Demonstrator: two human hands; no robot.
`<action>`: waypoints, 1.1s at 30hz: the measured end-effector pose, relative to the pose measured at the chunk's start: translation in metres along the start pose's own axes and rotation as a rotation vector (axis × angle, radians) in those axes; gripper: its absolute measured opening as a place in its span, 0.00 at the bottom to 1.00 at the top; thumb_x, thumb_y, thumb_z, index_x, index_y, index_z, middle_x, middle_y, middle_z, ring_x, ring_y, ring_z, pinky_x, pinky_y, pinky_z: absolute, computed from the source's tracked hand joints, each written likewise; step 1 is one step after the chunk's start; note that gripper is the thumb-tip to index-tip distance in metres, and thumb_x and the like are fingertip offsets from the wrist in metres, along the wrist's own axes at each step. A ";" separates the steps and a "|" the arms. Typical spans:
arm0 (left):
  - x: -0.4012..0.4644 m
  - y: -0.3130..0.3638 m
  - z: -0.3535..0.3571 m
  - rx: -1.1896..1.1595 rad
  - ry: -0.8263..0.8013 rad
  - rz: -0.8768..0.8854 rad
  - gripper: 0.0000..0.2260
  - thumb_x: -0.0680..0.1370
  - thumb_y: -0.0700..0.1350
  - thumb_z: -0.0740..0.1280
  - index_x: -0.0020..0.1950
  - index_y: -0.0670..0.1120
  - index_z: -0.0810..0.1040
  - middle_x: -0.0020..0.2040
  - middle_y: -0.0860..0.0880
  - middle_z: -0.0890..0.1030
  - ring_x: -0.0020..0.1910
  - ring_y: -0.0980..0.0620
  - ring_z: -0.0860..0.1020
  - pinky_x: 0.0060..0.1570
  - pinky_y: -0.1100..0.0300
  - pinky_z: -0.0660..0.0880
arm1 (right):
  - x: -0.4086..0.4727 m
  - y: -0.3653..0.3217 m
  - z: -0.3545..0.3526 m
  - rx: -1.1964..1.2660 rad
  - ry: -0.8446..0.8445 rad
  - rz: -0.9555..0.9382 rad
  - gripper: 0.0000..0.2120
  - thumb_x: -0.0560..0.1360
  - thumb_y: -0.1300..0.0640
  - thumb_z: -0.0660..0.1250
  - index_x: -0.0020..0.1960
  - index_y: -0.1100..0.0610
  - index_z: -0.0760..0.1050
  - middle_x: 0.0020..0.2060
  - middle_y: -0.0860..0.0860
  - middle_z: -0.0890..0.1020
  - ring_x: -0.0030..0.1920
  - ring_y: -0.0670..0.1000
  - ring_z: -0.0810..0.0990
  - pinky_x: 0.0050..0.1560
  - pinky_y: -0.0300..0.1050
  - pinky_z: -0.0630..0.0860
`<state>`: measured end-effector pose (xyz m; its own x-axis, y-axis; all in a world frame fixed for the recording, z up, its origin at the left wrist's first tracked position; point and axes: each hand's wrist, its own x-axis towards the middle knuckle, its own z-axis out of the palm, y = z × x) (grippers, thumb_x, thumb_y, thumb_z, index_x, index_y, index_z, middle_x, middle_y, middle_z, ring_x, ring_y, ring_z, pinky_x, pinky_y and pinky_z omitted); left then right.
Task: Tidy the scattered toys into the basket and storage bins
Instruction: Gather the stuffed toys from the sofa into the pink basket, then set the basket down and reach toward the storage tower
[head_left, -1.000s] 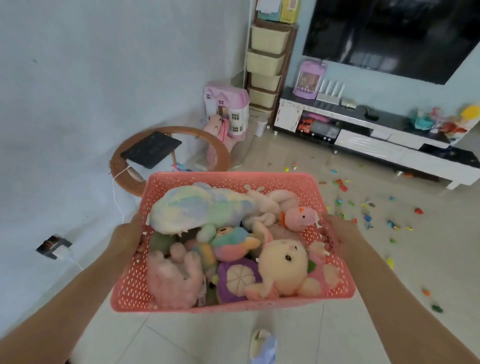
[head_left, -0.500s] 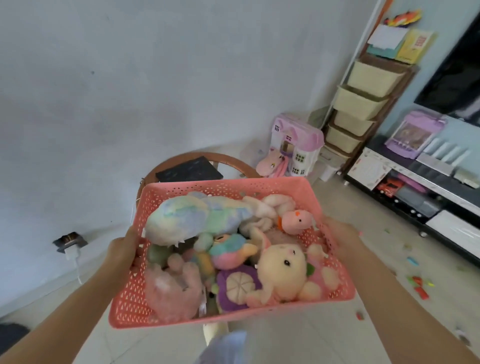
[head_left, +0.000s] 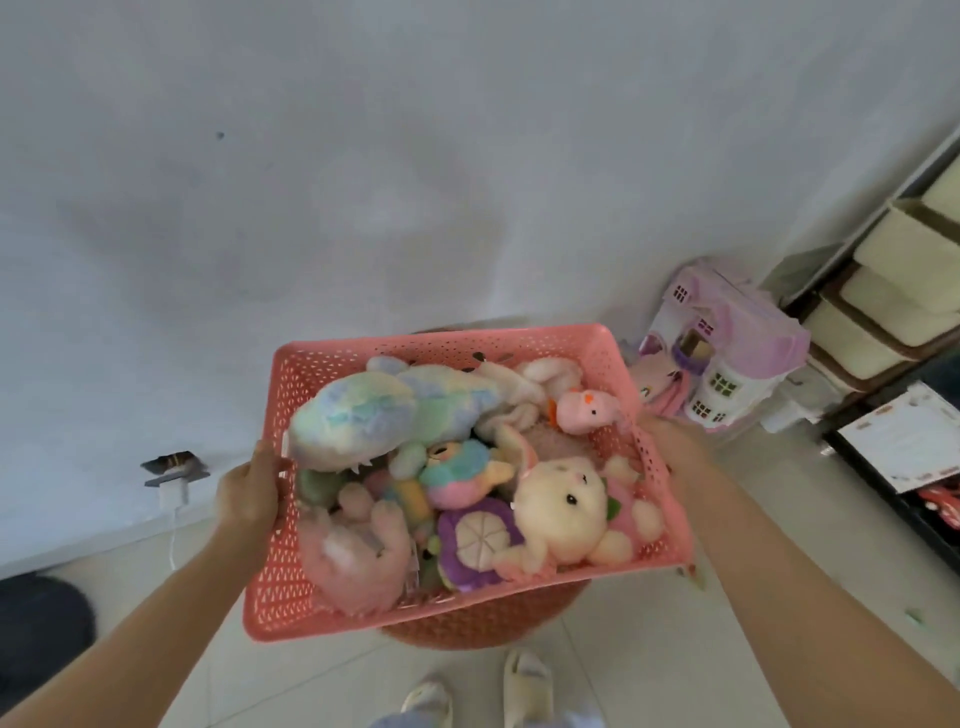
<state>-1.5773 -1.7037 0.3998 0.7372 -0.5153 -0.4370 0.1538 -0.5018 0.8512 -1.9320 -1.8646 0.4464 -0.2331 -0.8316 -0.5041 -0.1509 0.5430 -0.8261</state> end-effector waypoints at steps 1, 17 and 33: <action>0.005 0.002 0.004 -0.005 0.018 -0.001 0.19 0.80 0.53 0.55 0.39 0.42 0.75 0.29 0.44 0.71 0.27 0.47 0.66 0.31 0.57 0.65 | 0.008 -0.010 0.007 -0.026 -0.014 -0.042 0.04 0.73 0.61 0.67 0.46 0.61 0.79 0.37 0.59 0.80 0.34 0.55 0.77 0.34 0.45 0.76; 0.048 0.040 0.065 0.007 0.185 -0.112 0.15 0.80 0.48 0.57 0.43 0.38 0.73 0.35 0.42 0.75 0.33 0.45 0.73 0.38 0.52 0.71 | 0.123 -0.072 0.067 -0.256 -0.145 -0.156 0.10 0.75 0.61 0.67 0.55 0.61 0.79 0.47 0.57 0.82 0.47 0.55 0.80 0.55 0.49 0.77; -0.029 0.114 0.137 0.344 0.004 0.666 0.13 0.79 0.37 0.57 0.62 0.39 0.73 0.63 0.40 0.70 0.54 0.43 0.73 0.57 0.51 0.68 | 0.054 -0.032 -0.019 -0.369 -0.095 -0.345 0.14 0.76 0.63 0.62 0.61 0.62 0.75 0.58 0.56 0.79 0.60 0.55 0.77 0.64 0.51 0.70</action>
<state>-1.6717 -1.8410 0.4693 0.6047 -0.7839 0.1406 -0.5398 -0.2736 0.7960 -1.9585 -1.9250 0.4508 -0.0238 -0.9673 -0.2524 -0.5368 0.2253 -0.8131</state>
